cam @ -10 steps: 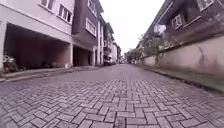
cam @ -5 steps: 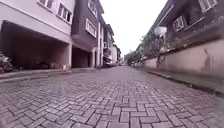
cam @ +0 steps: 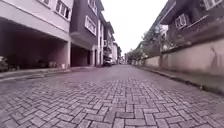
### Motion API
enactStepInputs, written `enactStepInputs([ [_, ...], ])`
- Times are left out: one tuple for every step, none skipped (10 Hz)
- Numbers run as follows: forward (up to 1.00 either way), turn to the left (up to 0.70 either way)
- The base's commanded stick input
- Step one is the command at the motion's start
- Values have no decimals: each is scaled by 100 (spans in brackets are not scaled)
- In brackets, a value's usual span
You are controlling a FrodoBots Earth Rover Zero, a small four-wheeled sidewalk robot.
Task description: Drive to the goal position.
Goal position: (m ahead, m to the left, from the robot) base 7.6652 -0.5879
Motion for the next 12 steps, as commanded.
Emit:
enactStepInputs([
  [70, 0],
  [70, 0],
  [70, 0],
  [70, 0],
  [70, 0],
  [70, 0],
  [70, 0],
  [70, 0],
  [70, 0],
  [70, 0],
  [70, 0],
  [70, 0],
])
